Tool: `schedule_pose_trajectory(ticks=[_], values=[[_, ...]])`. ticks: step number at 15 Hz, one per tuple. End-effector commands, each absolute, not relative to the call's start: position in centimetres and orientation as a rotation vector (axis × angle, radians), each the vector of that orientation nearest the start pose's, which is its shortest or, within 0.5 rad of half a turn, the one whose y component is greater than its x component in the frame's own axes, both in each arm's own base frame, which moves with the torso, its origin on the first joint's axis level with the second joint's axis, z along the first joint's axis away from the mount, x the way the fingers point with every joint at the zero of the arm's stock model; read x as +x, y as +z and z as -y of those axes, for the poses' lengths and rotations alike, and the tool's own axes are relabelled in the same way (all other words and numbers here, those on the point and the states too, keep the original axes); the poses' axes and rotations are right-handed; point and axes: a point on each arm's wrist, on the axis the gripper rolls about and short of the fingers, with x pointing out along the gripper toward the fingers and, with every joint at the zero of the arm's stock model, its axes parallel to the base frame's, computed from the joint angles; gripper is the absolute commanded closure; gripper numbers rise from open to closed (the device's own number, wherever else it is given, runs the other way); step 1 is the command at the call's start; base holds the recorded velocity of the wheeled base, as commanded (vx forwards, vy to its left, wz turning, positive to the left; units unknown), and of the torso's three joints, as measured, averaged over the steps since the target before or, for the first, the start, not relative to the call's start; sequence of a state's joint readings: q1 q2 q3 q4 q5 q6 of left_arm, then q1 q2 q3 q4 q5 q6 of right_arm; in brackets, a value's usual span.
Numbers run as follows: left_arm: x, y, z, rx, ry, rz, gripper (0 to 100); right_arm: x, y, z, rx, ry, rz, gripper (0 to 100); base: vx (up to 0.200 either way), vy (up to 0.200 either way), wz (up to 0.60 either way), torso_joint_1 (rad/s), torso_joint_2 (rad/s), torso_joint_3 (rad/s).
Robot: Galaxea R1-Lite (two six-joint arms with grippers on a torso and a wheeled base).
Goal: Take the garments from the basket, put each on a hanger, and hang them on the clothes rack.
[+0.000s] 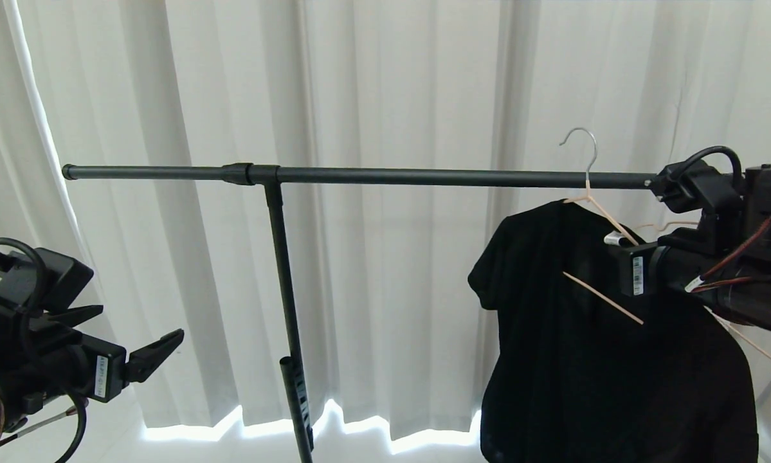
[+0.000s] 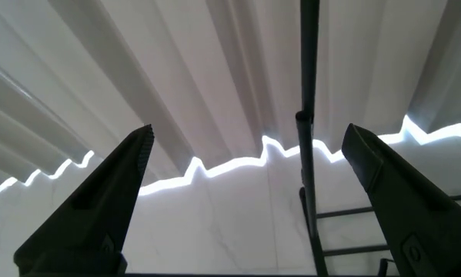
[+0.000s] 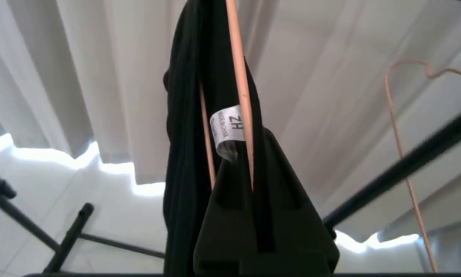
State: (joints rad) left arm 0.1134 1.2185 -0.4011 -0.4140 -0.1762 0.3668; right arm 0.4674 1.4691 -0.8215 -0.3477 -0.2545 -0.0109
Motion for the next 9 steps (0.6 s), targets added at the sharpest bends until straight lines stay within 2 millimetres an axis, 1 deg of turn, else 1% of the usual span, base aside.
schedule_pose_trajectory(ticks=[1, 5, 7, 9], values=[[16.5, 16.7, -1.4, 0.306, -0.137, -0.373, 0, 23.1, 21.8, -11.0, -0.124, 0.213, -0.298, 100, 0.000, 0.000, 0.00, 0.000, 0.00, 0.000], [16.5, 16.8, -0.8, 0.314, -0.168, -0.354, 0, 23.7, 21.2, -11.3, -0.132, 0.211, -0.321, 100, 0.000, 0.000, 0.00, 0.000, 0.00, 0.000], [16.5, 16.9, -0.7, 0.316, -0.175, -0.352, 0, 25.3, 20.9, -10.5, -0.127, 0.158, -0.334, 100, 0.000, 0.000, 0.00, 0.000, 0.00, 0.000], [16.5, 16.9, -0.7, 0.316, -0.175, -0.349, 0, 25.7, 20.5, -10.2, -0.131, 0.146, -0.350, 100, 0.000, 0.000, 0.00, 0.000, 0.00, 0.000]])
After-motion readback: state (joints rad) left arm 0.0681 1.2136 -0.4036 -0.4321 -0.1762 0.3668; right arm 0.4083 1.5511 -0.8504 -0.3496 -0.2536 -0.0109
